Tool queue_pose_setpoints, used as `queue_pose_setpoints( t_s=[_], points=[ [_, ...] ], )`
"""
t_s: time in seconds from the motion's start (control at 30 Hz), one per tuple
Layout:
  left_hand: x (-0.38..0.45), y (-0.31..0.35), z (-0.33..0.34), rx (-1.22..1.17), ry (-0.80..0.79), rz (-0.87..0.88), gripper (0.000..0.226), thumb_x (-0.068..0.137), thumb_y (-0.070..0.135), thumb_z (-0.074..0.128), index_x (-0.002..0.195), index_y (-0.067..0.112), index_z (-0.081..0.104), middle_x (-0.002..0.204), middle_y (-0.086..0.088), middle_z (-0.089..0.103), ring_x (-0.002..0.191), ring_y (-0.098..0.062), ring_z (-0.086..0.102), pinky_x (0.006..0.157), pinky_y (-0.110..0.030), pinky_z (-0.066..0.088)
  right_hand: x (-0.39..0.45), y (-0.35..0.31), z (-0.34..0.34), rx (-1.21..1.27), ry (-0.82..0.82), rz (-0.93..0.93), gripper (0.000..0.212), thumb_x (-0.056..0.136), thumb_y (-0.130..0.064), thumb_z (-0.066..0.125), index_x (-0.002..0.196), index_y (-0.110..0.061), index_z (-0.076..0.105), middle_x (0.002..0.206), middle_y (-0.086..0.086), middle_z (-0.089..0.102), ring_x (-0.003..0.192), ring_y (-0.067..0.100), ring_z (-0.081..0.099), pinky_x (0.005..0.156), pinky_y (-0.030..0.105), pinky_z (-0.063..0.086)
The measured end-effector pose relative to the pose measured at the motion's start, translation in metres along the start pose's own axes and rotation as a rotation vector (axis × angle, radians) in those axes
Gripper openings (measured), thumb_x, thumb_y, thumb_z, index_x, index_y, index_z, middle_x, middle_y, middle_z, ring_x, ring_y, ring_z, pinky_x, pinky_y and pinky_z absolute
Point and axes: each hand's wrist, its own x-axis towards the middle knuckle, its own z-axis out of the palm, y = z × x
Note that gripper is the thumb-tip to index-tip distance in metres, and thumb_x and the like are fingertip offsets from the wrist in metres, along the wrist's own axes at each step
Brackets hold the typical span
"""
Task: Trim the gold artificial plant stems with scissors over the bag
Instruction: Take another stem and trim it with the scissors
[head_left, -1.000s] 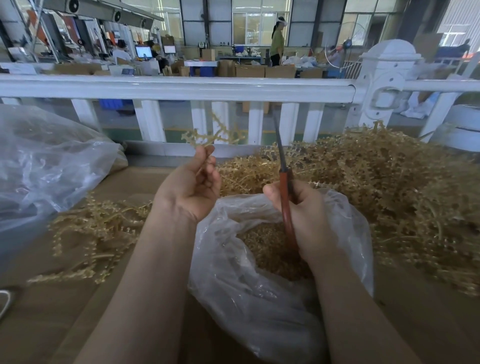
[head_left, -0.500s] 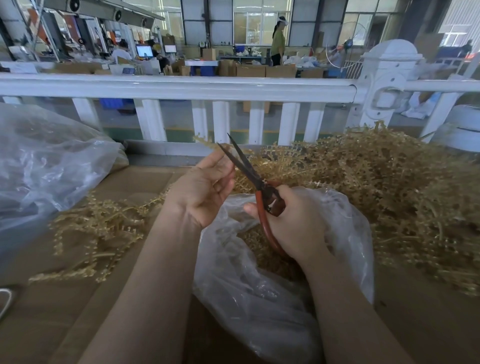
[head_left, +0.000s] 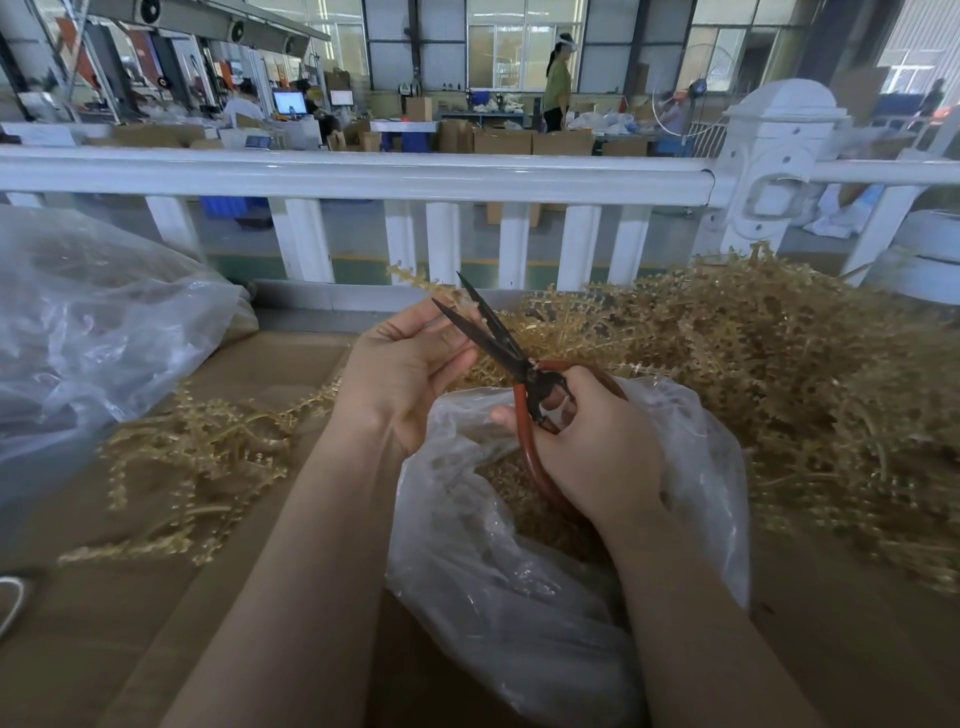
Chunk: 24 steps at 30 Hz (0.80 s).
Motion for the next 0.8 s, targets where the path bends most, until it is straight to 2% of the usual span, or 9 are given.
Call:
queue_pose_setpoints(
  t_s=[0.1, 0.27, 0.43, 0.53, 0.63, 0.73, 0.8],
  points=[
    [0.0007, -0.001, -0.002, 0.004, -0.008, 0.012, 0.033, 0.065, 0.006, 0.071, 0.098, 0.01, 0.074, 0.093, -0.007, 0.078, 0.083, -0.014, 0.075, 0.067, -0.02, 0.057, -0.0008, 0.0009, 0.0005, -0.013, 0.009, -0.005, 0.055, 0.074, -0.081, 0.058, 0.077, -0.027, 0.052, 0.069, -0.016, 0.056, 0.064, -0.003, 0.052, 0.056, 0.022, 0.046],
    [0.0007, -0.0011, -0.0031, 0.003, 0.0, 0.013, 0.044, 0.066, 0.005, 0.072, 0.11, 0.005, 0.071, 0.093, -0.007, 0.077, 0.082, -0.014, 0.074, 0.068, -0.02, 0.058, -0.0035, -0.0033, -0.0007, 0.034, 0.058, -0.041, 0.052, 0.072, -0.079, 0.061, 0.064, -0.034, 0.036, 0.057, -0.019, 0.045, 0.054, -0.006, 0.044, 0.05, 0.016, 0.033],
    [0.0004, -0.0007, -0.0041, 0.008, 0.014, 0.004, 0.035, 0.079, -0.003, 0.068, 0.114, 0.003, 0.069, 0.092, -0.007, 0.077, 0.082, -0.014, 0.074, 0.069, -0.021, 0.058, -0.0034, -0.0014, 0.0018, 0.058, 0.08, -0.061, 0.057, 0.071, -0.08, 0.059, 0.064, -0.025, 0.047, 0.056, -0.018, 0.045, 0.053, -0.004, 0.045, 0.049, 0.015, 0.035],
    [0.0, -0.0007, -0.0038, 0.016, 0.025, 0.008, 0.032, 0.083, -0.005, 0.066, 0.113, 0.003, 0.069, 0.091, -0.006, 0.077, 0.081, -0.014, 0.074, 0.071, -0.021, 0.059, -0.0026, -0.0009, 0.0026, 0.06, 0.07, -0.059, 0.062, 0.071, -0.084, 0.051, 0.064, -0.022, 0.049, 0.056, -0.016, 0.046, 0.052, -0.003, 0.046, 0.047, 0.017, 0.035],
    [-0.0005, -0.0003, -0.0037, 0.024, 0.034, 0.016, 0.031, 0.082, -0.004, 0.067, 0.112, 0.003, 0.07, 0.092, -0.007, 0.077, 0.081, -0.014, 0.074, 0.073, -0.022, 0.06, -0.0024, -0.003, 0.0014, 0.066, 0.06, -0.048, 0.059, 0.069, -0.083, 0.054, 0.063, -0.025, 0.046, 0.056, -0.018, 0.044, 0.052, -0.004, 0.044, 0.048, 0.013, 0.031],
    [-0.0005, 0.0, -0.0047, 0.046, 0.036, 0.021, 0.025, 0.081, -0.002, 0.068, 0.104, 0.006, 0.072, 0.093, -0.007, 0.078, 0.083, -0.014, 0.075, 0.071, -0.021, 0.059, -0.0025, -0.0047, 0.0008, 0.07, 0.079, -0.066, 0.058, 0.07, -0.083, 0.046, 0.063, -0.025, 0.045, 0.055, -0.02, 0.04, 0.05, -0.005, 0.041, 0.049, 0.011, 0.027],
    [-0.001, -0.0007, -0.0049, 0.088, 0.032, 0.019, 0.019, 0.082, -0.002, 0.068, 0.096, 0.009, 0.074, 0.092, -0.007, 0.078, 0.083, -0.014, 0.075, 0.068, -0.02, 0.057, -0.0021, -0.0037, 0.0006, 0.048, 0.063, -0.051, 0.06, 0.069, -0.084, 0.05, 0.064, -0.024, 0.046, 0.056, -0.019, 0.042, 0.052, -0.005, 0.042, 0.049, 0.015, 0.03]
  ],
)
